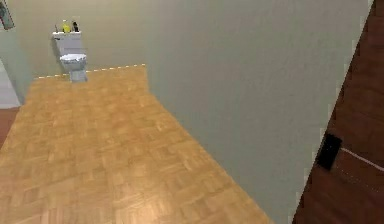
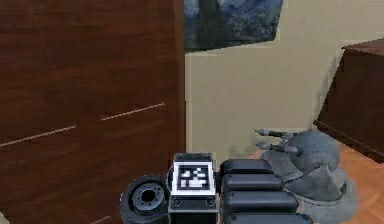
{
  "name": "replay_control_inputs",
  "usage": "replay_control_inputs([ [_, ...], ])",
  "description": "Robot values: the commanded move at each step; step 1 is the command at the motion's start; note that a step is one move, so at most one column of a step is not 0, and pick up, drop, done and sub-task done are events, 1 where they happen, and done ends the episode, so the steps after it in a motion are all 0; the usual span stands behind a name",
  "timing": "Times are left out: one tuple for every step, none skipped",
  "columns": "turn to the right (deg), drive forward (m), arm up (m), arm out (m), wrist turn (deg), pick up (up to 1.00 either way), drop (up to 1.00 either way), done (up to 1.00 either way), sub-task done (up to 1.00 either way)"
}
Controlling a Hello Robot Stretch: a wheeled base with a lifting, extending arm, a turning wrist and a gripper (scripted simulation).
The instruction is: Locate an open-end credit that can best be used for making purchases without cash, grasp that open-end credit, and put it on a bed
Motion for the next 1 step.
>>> replay_control_inputs([
  [0.0, 0.1, 0.0, 0.0, 0.0, 0.0, 0.0, 0.0, 0.0],
])
